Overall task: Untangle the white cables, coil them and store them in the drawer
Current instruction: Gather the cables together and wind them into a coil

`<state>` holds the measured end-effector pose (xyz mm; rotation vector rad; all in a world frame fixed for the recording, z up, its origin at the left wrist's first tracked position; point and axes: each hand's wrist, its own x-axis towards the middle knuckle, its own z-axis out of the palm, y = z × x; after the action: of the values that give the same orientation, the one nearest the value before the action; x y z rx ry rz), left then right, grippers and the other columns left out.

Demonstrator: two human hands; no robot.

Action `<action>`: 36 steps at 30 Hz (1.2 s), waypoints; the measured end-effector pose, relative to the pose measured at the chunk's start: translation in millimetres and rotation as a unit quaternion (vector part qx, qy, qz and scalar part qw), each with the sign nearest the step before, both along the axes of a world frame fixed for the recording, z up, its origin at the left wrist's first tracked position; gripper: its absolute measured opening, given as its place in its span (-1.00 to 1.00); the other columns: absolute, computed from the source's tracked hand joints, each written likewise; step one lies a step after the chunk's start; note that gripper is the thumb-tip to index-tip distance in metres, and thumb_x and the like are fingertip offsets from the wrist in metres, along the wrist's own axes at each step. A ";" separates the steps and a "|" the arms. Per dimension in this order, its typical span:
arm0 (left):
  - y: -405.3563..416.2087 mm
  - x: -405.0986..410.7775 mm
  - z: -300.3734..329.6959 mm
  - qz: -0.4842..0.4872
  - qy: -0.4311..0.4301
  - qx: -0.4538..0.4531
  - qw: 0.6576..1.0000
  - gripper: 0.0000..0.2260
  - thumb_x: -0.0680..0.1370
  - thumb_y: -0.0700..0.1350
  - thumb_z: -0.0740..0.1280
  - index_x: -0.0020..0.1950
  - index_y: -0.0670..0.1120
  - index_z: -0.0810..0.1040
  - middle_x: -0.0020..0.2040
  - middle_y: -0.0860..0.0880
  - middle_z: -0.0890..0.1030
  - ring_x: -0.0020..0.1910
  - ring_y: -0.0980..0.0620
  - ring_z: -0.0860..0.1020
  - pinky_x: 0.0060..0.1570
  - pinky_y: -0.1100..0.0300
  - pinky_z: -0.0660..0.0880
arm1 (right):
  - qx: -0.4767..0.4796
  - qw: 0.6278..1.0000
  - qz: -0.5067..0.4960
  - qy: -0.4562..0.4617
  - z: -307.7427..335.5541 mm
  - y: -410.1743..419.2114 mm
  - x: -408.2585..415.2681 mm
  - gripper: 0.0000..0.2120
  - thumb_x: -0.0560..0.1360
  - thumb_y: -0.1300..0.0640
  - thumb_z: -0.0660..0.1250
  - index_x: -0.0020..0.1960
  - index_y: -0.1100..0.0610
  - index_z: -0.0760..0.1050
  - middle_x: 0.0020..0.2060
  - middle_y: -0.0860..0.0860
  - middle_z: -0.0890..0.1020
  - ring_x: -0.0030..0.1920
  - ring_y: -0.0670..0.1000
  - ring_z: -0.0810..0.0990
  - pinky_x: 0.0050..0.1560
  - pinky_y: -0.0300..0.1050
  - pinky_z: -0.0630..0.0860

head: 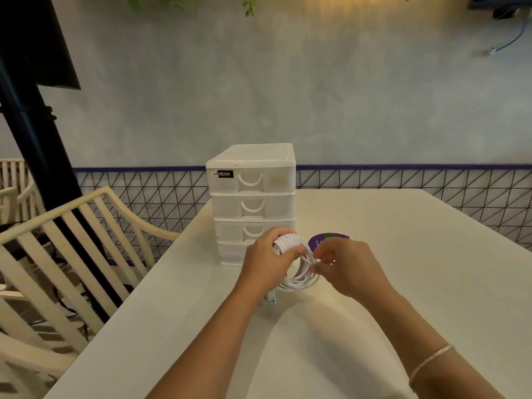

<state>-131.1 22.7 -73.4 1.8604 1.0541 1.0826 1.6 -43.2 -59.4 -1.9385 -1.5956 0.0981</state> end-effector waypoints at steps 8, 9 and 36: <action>-5.2 5.4 -3.2 -0.019 -0.005 0.017 1.000 -0.77 0.45 -0.04 0.45 0.00 0.15 0.46 -0.19 0.22 0.50 -0.20 0.17 0.50 -0.20 0.19 0.56 | -0.042 0.996 -0.051 -0.055 -1.0 0.1 -5.4 -0.75 0.42 0.00 0.32 -0.23 0.15 0.65 -0.30 0.09 0.65 -0.30 0.02 0.49 -0.42 -0.24 0.31; -6.2 5.3 -2.6 -0.026 -0.004 0.017 0.999 -0.78 0.45 -0.05 0.44 0.00 0.15 0.46 -0.19 0.22 0.51 -0.22 0.17 0.50 -0.25 0.27 0.54 | -0.030 0.996 -0.060 -0.060 1.0 -0.7 -5.8 -0.74 0.41 -0.01 0.33 -0.23 0.18 0.64 -0.32 0.10 0.63 -0.33 0.01 0.45 -0.43 -0.23 0.28; -12.8 -2.4 10.9 -0.073 0.006 0.010 0.997 -0.73 0.39 -0.12 0.47 0.01 0.11 0.53 -0.16 0.15 0.56 -0.24 0.16 0.52 -0.30 0.39 0.47 | 0.111 0.993 -0.022 0.013 3.5 -0.4 10.3 -0.90 0.44 0.09 0.40 -0.09 0.04 0.68 -0.14 -0.05 0.68 -0.21 -0.07 0.49 -0.17 -0.21 0.39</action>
<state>-133.5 9.9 -62.5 1.9294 0.9017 1.0001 12.0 -43.7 -55.9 -1.7919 -1.4780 -0.0701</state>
